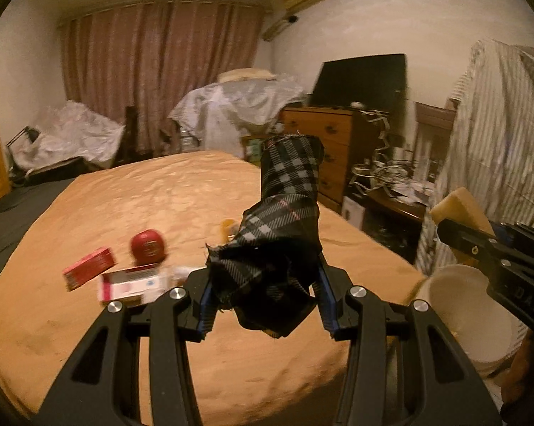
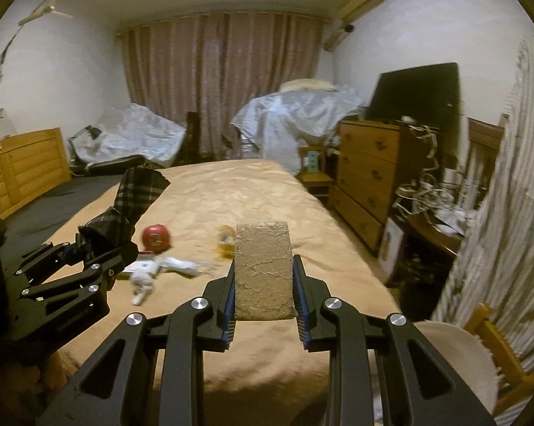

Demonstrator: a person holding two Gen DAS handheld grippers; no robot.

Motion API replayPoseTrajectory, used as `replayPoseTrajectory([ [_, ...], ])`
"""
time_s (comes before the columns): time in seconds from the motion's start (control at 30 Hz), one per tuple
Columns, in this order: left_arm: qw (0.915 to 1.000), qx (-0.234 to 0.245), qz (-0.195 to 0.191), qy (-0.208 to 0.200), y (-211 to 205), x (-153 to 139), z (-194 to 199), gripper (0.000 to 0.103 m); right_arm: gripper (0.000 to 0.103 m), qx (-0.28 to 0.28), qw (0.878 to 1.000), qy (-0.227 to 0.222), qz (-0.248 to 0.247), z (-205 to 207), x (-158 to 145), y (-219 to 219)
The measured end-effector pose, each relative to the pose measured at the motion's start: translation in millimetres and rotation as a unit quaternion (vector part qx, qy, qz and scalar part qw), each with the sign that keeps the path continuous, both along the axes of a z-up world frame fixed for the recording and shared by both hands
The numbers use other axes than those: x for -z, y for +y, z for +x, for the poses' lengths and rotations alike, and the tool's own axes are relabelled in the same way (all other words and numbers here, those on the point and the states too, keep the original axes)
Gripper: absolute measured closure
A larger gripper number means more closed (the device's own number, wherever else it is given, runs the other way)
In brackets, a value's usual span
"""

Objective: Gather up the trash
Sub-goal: 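Carry the plaid cloth and sponge block over the white bucket with both grippers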

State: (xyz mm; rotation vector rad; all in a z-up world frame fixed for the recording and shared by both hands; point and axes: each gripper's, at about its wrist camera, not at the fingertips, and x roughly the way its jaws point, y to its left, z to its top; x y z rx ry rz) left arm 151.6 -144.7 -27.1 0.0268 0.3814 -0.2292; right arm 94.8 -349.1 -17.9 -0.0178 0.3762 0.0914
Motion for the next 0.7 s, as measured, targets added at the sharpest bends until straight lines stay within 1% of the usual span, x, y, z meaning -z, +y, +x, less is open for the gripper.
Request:
replayPoseTrajectory([
  [0.2,0.9985,0.054,0.007,0.007,-56.1,-1.7,4.1,0.058,0.075,0.049,0.999,0.017,-0.004,-11.3,-3.5,-68.3],
  [0.33,0.9956,0.091,0.010,0.018,-91.9,0.0,6.7,0.058,0.075,0.078,0.996,0.034,-0.003,-17.9,-3.2,-116.7],
  [0.37,0.9948,0.099,0.011,0.021,-100.4,0.5,6.8,0.058,0.075,0.088,0.995,0.042,0.002,-21.8,-2.7,-134.3],
  [0.53,0.9877,0.147,0.021,0.049,-147.3,8.9,8.1,0.058,0.075,0.118,0.990,0.077,0.005,-24.9,9.9,-195.3],
  [0.57,0.9865,0.153,0.023,0.054,-153.5,11.0,7.5,0.058,0.075,0.124,0.988,0.090,0.008,-25.7,14.0,-212.2],
  [0.7,0.9775,0.188,0.036,0.088,-189.0,23.9,8.3,0.058,0.075,0.127,0.982,0.135,0.020,-25.4,33.1,-250.2],
])
